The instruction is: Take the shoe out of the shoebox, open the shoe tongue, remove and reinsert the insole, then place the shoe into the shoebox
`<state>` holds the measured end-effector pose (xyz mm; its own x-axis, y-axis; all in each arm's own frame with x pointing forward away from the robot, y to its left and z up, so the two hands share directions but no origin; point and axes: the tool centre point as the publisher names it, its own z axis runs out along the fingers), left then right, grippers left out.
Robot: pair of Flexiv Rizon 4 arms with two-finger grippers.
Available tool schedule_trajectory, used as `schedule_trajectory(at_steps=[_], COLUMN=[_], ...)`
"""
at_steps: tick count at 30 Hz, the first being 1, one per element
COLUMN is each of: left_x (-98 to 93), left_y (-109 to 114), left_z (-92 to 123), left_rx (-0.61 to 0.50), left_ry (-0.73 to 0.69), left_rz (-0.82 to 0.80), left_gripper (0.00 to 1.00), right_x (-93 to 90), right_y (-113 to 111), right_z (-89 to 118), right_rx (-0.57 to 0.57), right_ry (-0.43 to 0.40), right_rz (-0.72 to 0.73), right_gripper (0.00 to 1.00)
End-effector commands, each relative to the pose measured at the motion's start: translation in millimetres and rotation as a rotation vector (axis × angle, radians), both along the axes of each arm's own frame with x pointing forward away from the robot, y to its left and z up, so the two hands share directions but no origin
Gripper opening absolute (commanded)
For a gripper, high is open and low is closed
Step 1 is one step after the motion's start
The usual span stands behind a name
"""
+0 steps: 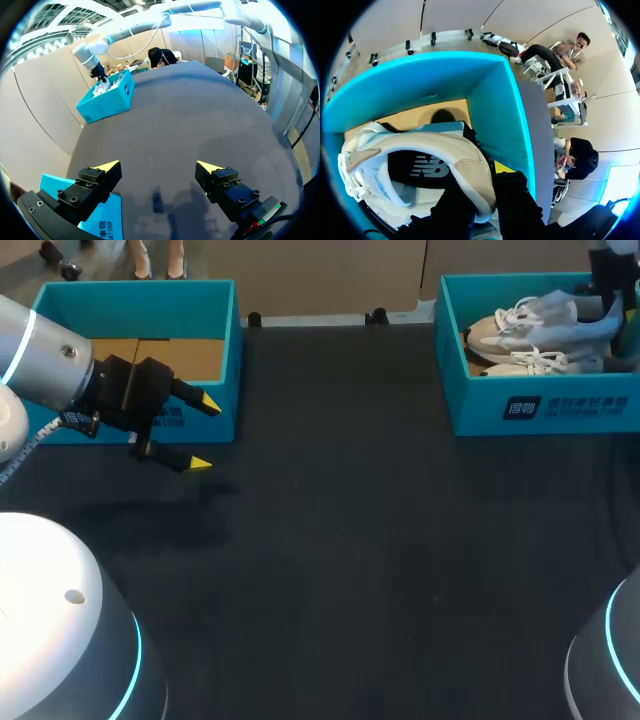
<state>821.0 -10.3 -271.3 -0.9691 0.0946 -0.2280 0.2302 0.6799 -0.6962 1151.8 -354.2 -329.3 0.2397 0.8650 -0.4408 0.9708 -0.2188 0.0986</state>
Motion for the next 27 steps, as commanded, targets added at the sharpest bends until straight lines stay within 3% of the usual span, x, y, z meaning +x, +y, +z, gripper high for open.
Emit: schedule_trajectory(at_steps=[1,22,23,26,27], left_x=[-1.0,-1.0,-1.0,-1.0,-1.0], left_y=[0.2,0.2,0.2,0.2,0.2], left_z=[0.7,0.7,0.7,0.7,0.7], left_rx=[0.003,0.003,0.003,0.003,0.003], left_ry=[0.0,0.0,0.0,0.0,0.0], left_rz=[0.001,0.001,0.001,0.001,0.001], left_gripper=[1.0,1.0,1.0,1.0,1.0], right_x=[6.1,0.6,0.6,0.5,0.5], right_y=[-1.6,-5.4,-5.5,-6.5,-6.6], right_z=[-6.0,-23.2,-23.2,-24.1,-24.2], right_rx=[0.001,0.011,0.012,0.014,0.014], right_ry=[0.001,0.008,0.008,0.008,0.008], right_rz=[-0.004,-0.017,-0.018,-0.018,-0.018], right_gripper=[0.0,0.0,0.09,0.22,0.22])
